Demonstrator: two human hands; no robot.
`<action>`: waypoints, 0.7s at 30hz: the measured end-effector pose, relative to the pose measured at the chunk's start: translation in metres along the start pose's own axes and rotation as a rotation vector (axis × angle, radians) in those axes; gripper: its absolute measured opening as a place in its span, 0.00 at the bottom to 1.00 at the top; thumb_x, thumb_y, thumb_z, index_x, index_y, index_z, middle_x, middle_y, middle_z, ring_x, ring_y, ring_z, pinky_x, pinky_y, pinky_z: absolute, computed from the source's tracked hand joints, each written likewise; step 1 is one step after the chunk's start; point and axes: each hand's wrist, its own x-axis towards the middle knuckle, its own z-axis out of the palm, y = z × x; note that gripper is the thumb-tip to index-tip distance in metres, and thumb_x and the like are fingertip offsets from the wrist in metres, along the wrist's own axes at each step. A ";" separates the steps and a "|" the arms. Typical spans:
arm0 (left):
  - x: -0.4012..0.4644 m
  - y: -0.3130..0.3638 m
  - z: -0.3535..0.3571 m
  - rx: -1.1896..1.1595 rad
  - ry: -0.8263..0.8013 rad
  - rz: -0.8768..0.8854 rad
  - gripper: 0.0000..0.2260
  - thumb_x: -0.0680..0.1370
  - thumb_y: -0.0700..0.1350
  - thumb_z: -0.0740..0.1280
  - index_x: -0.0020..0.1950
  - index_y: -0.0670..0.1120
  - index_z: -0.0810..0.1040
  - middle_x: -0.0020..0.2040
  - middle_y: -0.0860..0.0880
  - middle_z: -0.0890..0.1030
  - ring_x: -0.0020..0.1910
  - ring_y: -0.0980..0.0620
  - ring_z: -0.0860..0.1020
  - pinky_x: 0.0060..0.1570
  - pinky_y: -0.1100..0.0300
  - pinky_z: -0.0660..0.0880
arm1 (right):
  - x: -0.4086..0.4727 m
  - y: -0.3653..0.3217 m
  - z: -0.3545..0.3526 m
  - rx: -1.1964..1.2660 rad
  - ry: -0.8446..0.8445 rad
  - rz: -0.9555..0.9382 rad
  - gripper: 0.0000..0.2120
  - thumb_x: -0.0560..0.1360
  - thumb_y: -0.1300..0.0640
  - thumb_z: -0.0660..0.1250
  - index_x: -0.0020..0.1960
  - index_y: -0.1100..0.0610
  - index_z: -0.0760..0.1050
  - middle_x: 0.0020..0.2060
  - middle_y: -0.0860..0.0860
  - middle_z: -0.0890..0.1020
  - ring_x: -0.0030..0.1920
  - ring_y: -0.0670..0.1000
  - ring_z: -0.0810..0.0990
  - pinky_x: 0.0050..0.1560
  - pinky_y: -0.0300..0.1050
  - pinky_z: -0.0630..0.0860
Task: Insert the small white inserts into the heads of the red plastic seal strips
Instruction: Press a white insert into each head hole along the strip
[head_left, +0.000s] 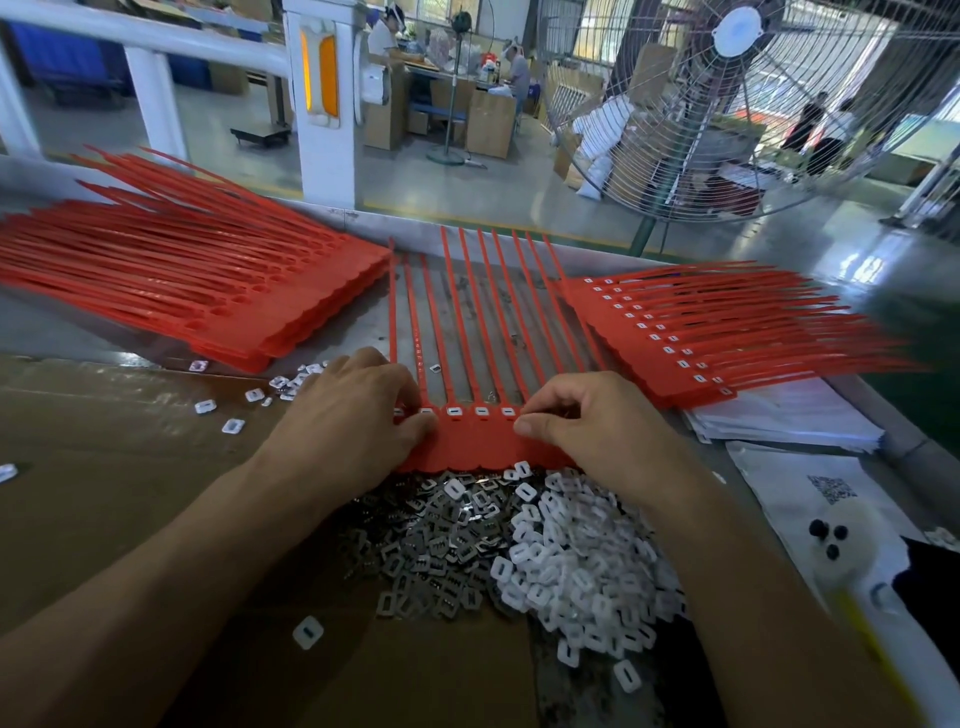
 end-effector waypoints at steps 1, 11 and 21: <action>0.000 0.000 0.000 0.001 0.001 0.001 0.12 0.78 0.60 0.67 0.56 0.57 0.80 0.58 0.54 0.75 0.61 0.51 0.72 0.64 0.52 0.70 | 0.000 -0.001 0.000 0.010 -0.003 -0.017 0.03 0.74 0.46 0.77 0.45 0.44 0.85 0.41 0.39 0.85 0.45 0.37 0.81 0.46 0.40 0.74; 0.002 -0.001 0.002 0.009 0.017 0.015 0.11 0.77 0.60 0.68 0.53 0.56 0.81 0.56 0.52 0.76 0.59 0.50 0.74 0.62 0.50 0.71 | -0.010 -0.031 0.022 -0.012 -0.298 -0.315 0.06 0.73 0.51 0.78 0.49 0.46 0.85 0.44 0.41 0.81 0.46 0.41 0.80 0.47 0.34 0.74; 0.002 0.000 0.001 0.018 0.009 0.008 0.12 0.78 0.60 0.67 0.55 0.56 0.81 0.57 0.53 0.75 0.60 0.50 0.73 0.62 0.50 0.71 | -0.012 -0.033 0.023 -0.011 -0.321 -0.304 0.03 0.76 0.53 0.75 0.47 0.46 0.82 0.44 0.40 0.82 0.46 0.39 0.80 0.46 0.32 0.73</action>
